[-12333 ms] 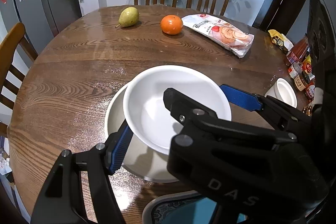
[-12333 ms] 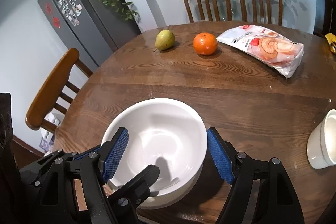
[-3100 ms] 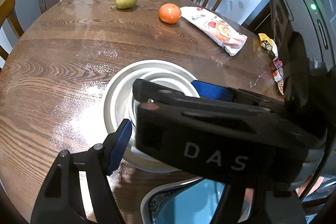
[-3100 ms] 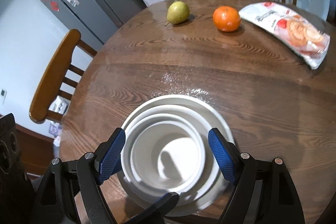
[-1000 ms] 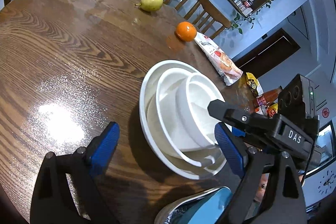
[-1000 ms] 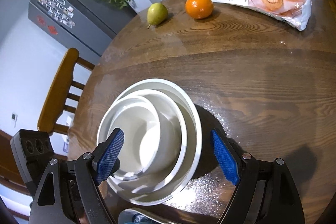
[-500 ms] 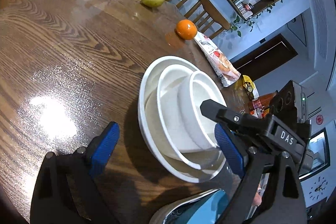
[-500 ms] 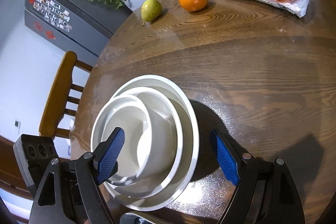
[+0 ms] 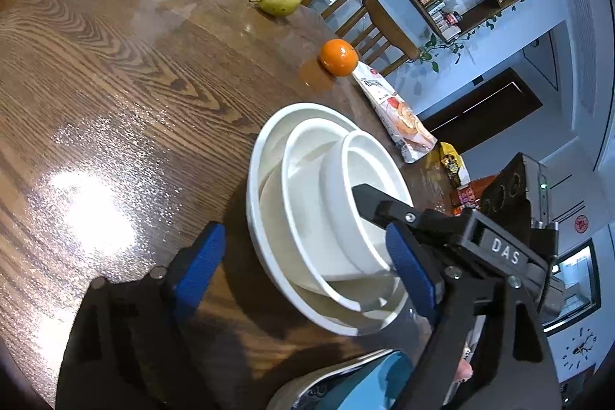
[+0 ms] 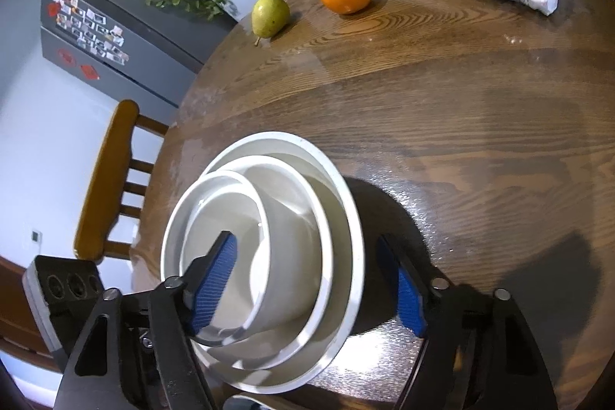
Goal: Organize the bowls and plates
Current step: 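Close both tools on opposite rims of the outer white bowl, then lift the bowl stack and carry it over the teal plate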
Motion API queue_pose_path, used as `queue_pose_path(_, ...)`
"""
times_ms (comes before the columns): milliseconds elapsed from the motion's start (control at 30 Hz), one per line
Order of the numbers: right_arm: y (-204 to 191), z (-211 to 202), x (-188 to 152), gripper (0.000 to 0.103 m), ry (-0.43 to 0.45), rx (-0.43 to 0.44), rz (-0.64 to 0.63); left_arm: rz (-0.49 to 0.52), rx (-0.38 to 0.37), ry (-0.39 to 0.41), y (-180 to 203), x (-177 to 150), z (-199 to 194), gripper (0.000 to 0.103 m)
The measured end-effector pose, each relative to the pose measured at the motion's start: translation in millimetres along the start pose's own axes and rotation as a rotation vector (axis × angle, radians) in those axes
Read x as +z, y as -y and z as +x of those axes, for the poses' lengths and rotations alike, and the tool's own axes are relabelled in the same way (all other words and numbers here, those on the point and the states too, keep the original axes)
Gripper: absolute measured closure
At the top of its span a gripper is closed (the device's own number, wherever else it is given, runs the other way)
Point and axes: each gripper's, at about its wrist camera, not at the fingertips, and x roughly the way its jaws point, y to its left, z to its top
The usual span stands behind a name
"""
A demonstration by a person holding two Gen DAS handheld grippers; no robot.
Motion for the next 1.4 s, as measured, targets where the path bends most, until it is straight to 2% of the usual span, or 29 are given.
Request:
queue_pose_path(200, 0.7, 0.6, -1.4, 0.042, 0.000, 0.033, 0.035, 0.003, -0.011, 0.012, 1.9, -1.6, -2.5, 0.027)
queue_pose_path(433, -1.4, -0.2, -3.0, 0.044, 0.003, 0.016, 0.054, 0.007, -0.029, 0.009, 4.7, -1.8, -2.8, 0.033)
queue_pose_path(1400, -7.7, -9.2, -4.7, 0.045, 0.009, -0.018, 0.048, 0.002, -0.020, 0.005, 9.5, -2.1, -10.8, 0.033)
